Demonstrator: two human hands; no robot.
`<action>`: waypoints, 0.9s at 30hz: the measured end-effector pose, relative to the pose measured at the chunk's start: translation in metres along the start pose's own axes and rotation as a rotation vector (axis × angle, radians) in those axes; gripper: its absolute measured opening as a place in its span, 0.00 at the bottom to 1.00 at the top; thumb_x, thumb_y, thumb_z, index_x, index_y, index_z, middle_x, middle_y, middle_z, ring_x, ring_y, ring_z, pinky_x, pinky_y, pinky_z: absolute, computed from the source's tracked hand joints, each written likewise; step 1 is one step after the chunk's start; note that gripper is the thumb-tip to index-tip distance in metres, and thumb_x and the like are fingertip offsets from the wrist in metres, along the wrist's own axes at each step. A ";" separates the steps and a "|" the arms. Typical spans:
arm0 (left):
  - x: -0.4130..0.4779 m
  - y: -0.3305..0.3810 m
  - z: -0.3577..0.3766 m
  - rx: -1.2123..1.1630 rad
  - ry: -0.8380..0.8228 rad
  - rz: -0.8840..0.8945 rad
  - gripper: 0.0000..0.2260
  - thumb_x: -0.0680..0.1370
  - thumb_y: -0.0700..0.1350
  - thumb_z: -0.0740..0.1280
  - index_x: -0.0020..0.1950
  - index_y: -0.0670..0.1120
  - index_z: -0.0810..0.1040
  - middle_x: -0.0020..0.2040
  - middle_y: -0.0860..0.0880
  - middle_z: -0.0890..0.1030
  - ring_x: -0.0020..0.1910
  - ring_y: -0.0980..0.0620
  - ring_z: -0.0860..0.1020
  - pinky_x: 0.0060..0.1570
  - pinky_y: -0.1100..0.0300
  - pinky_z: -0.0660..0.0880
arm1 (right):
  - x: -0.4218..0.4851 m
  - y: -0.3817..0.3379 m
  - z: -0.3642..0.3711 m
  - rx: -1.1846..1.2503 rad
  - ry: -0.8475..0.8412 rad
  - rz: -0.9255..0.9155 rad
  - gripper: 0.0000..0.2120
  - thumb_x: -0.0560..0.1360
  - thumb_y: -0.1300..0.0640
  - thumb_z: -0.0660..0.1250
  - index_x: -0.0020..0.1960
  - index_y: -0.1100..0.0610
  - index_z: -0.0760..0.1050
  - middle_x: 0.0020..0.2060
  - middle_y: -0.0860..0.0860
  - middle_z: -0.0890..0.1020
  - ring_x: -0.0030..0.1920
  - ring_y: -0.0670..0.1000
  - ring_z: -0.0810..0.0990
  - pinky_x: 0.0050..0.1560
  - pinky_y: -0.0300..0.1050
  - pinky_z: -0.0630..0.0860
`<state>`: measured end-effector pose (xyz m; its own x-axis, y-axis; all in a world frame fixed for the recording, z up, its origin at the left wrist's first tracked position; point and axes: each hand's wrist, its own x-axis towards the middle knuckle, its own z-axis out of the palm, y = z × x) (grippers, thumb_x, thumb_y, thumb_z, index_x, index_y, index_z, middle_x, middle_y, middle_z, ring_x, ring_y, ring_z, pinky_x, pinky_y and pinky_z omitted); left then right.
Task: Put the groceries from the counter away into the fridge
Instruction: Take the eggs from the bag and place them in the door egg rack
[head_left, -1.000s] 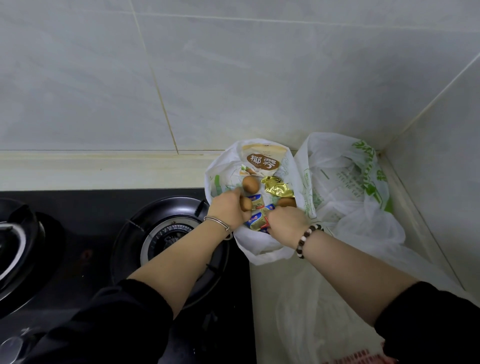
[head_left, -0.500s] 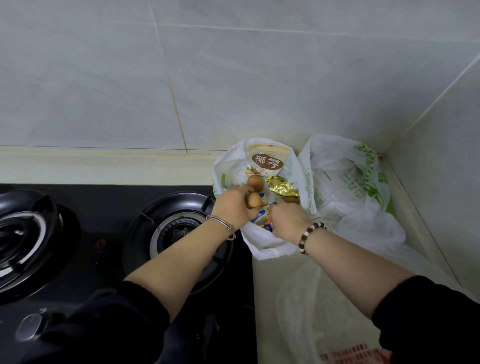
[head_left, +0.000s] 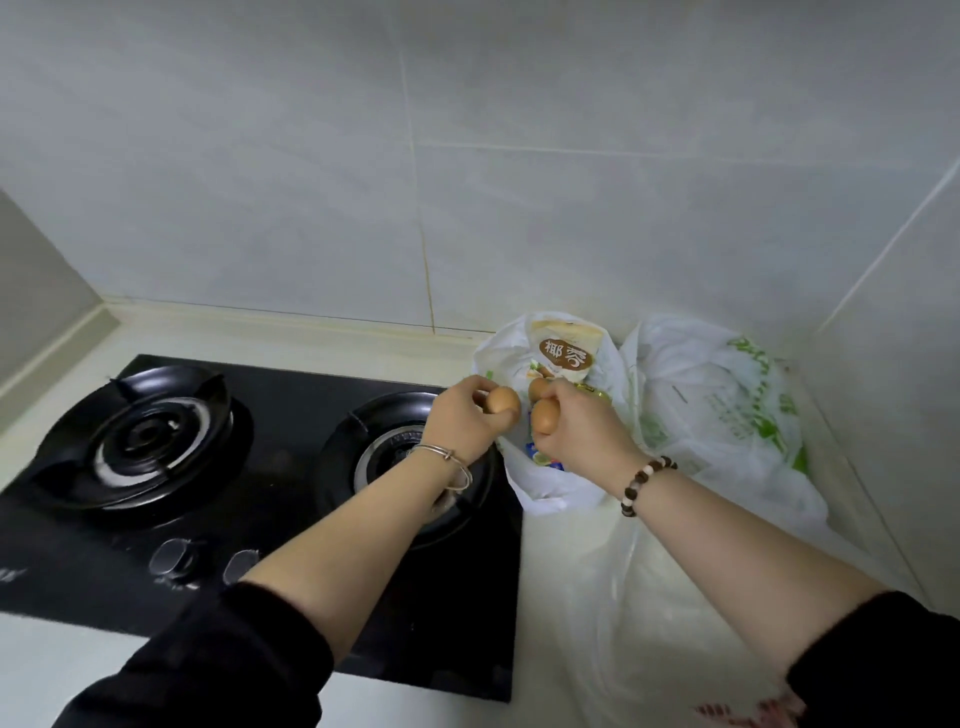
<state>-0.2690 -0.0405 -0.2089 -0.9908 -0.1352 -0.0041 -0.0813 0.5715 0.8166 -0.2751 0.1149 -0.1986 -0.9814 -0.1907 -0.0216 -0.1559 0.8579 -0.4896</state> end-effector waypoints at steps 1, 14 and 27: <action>-0.008 0.002 -0.006 -0.002 0.018 -0.009 0.13 0.69 0.45 0.73 0.52 0.46 0.78 0.45 0.51 0.79 0.43 0.52 0.77 0.44 0.63 0.71 | -0.004 -0.005 -0.003 -0.002 0.002 -0.028 0.20 0.70 0.55 0.69 0.61 0.57 0.71 0.52 0.53 0.80 0.53 0.55 0.78 0.48 0.44 0.74; -0.150 0.020 -0.051 -0.070 0.551 -0.245 0.11 0.70 0.47 0.72 0.51 0.52 0.75 0.44 0.54 0.80 0.42 0.58 0.78 0.41 0.68 0.72 | -0.064 -0.067 -0.013 0.063 -0.131 -0.545 0.19 0.70 0.55 0.69 0.60 0.54 0.72 0.54 0.50 0.77 0.53 0.55 0.77 0.46 0.44 0.71; -0.442 0.008 -0.155 0.017 1.299 -0.621 0.15 0.71 0.47 0.73 0.53 0.51 0.72 0.45 0.53 0.77 0.43 0.56 0.77 0.42 0.64 0.76 | -0.272 -0.258 0.042 0.322 -0.511 -1.313 0.18 0.73 0.55 0.69 0.62 0.54 0.71 0.56 0.51 0.76 0.52 0.52 0.77 0.48 0.40 0.71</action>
<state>0.1850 -0.1016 -0.1109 0.0016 -0.9843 0.1764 -0.4656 0.1554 0.8713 0.0367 -0.0745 -0.1027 0.0053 -0.9474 0.3200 -0.7974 -0.1971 -0.5703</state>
